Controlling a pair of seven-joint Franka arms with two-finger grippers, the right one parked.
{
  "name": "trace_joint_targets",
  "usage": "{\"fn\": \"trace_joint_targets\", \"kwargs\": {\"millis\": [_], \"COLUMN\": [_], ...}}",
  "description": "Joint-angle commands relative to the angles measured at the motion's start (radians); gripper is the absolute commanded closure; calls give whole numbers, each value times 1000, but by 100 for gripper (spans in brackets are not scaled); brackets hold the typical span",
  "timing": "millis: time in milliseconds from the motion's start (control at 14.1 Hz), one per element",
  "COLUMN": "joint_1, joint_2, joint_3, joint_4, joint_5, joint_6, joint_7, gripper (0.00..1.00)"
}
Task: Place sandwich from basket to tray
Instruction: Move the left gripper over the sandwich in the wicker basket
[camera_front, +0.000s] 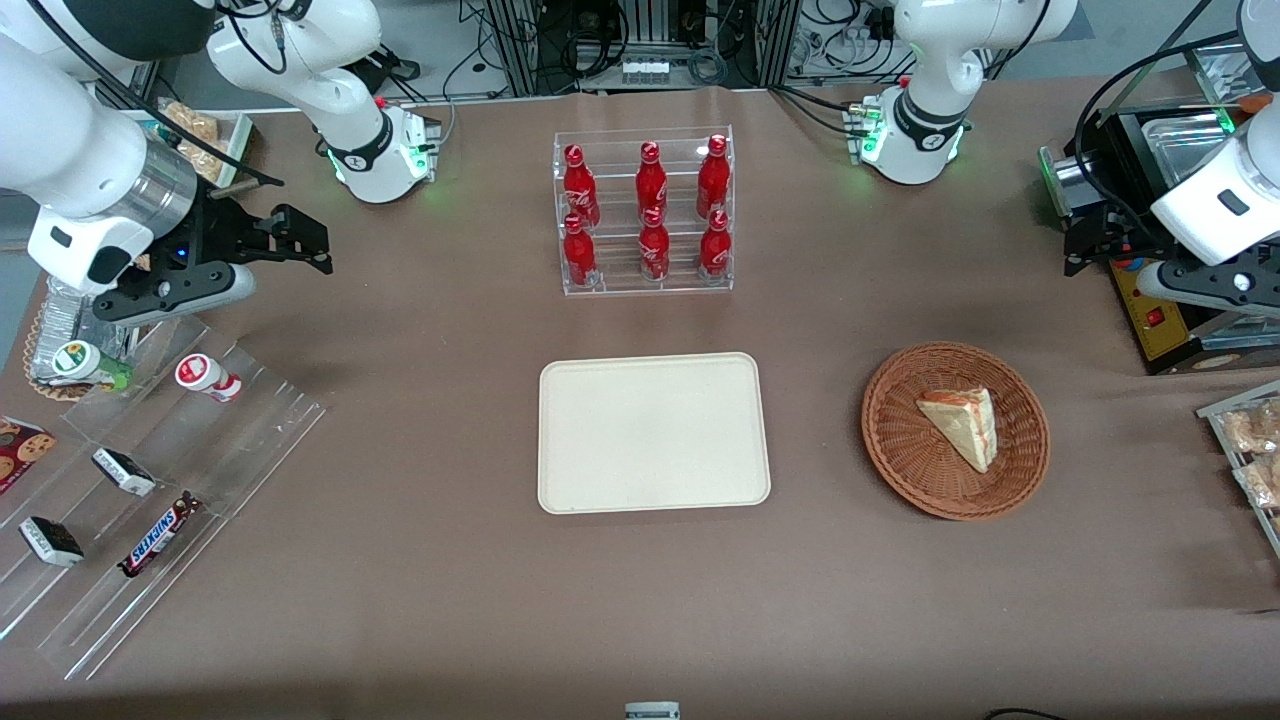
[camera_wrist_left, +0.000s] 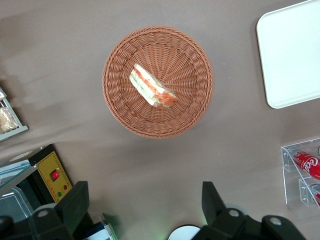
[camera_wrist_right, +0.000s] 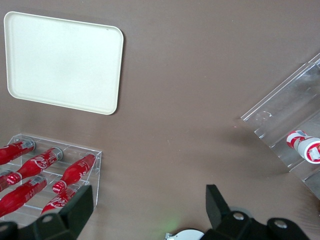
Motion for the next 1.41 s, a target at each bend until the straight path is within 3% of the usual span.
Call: {"fn": "trace_joint_targets", "kwargs": {"millis": [0, 636, 848, 1343], "joint_1": [10, 9, 4, -13], "joint_2": [-1, 25, 30, 51], "joint_3": [-13, -13, -16, -18], "joint_4": [20, 8, -76, -492], "joint_5": [4, 13, 13, 14], "joint_6": [-24, -26, 0, 492], "joint_7": [-6, -37, -38, -99], "gripper": [0, 0, 0, 0]}}
